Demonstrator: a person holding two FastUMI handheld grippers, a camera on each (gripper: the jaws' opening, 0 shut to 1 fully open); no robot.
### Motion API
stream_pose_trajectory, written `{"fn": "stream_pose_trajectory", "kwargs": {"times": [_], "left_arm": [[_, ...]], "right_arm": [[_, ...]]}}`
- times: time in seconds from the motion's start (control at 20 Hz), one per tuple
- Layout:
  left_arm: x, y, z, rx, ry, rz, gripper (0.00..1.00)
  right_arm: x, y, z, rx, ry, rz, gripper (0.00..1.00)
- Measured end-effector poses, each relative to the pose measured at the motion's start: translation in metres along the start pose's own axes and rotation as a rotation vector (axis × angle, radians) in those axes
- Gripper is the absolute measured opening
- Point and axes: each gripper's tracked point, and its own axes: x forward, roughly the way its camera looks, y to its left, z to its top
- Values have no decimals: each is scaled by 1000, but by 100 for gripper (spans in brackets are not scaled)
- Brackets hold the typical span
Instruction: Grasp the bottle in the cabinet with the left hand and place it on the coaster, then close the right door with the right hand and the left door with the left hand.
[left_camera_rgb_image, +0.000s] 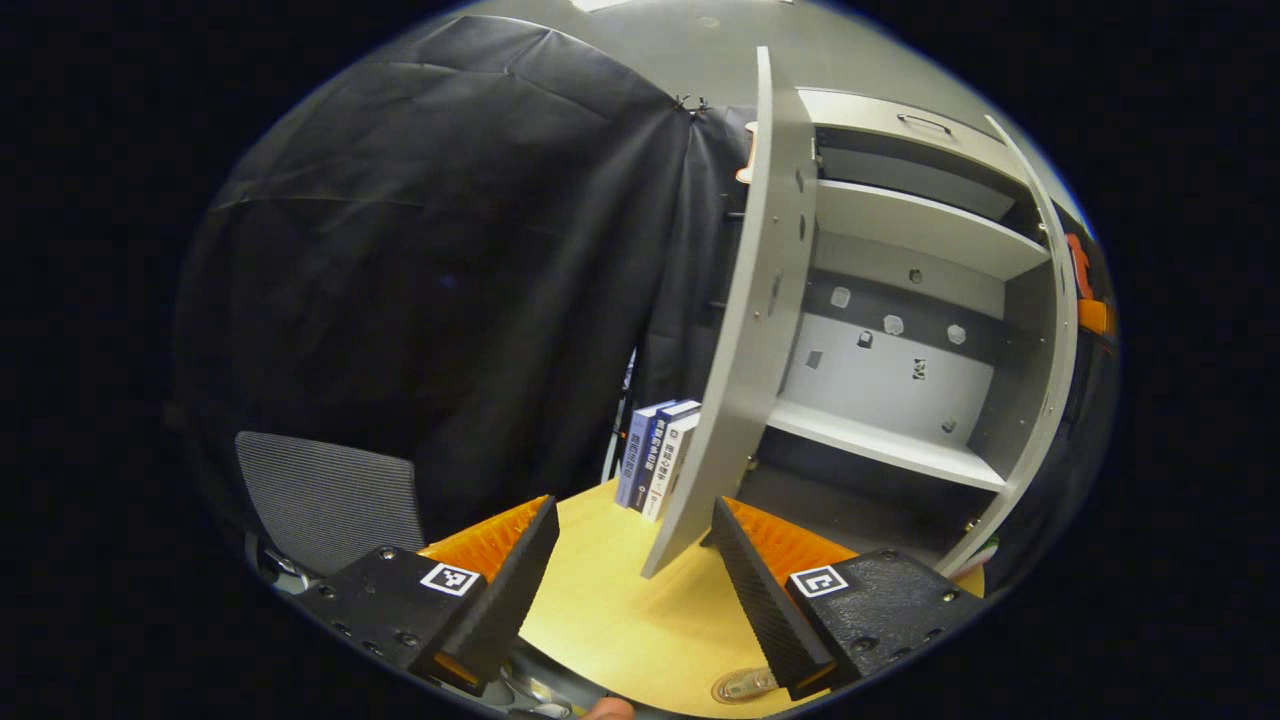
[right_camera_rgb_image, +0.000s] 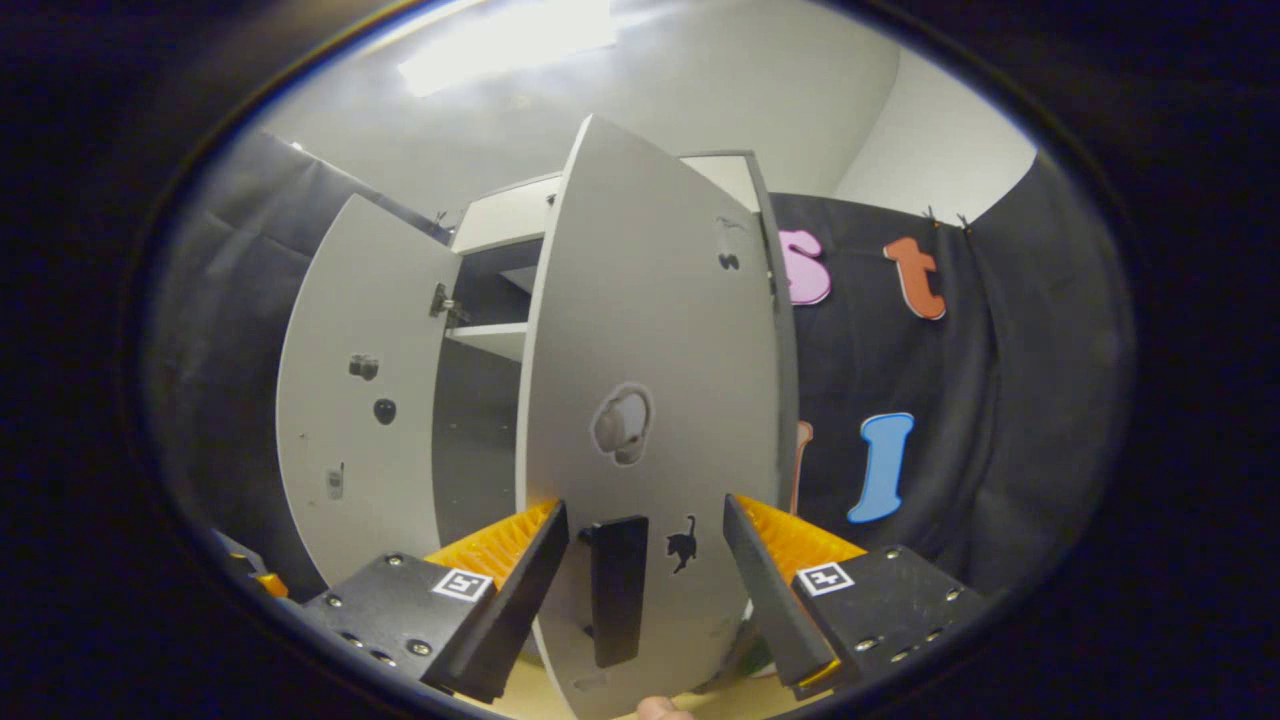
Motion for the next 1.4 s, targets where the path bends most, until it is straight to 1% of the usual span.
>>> {"fn": "stream_pose_trajectory", "kwargs": {"times": [0.05,0.1,0.35,0.4,0.45,0.5,0.75,0.8,1.15,1.2,1.25,1.3,1.35,1.4], "left_arm": [[4,7,4,0,-5,12,97],[6,14,6,-1,-11,22,97],[27,44,18,-15,-27,72,97],[30,47,19,-18,-26,75,93],[35,50,21,-22,-26,76,93],[39,51,21,-24,-27,76,97],[60,56,28,-26,-34,58,97],[63,56,29,-26,-35,53,97],[83,49,27,-18,-28,11,97],[84,49,29,-17,-28,9,97],[85,49,30,-16,-32,4,97],[87,47,32,-15,-36,-2,97],[90,47,32,-15,-38,-4,97],[92,46,32,-13,-40,-7,97]], "right_arm": [[5,10,-3,-2,7,12,92],[10,20,-3,-3,6,23,95],[25,59,-2,-15,-12,61,95],[28,64,-1,-19,-16,63,95],[30,69,-1,-23,-19,64,95],[31,71,-1,-25,-23,62,95],[37,83,4,-27,-42,43,95],[38,84,5,-30,-42,38,92],[39,87,4,-47,-43,6,92],[39,86,4,-48,-43,0,95],[38,85,5,-50,-45,-6,95],[38,85,5,-52,-45,-12,92],[38,84,5,-53,-45,-17,95],[37,84,5,-55,-43,-22,95]]}}
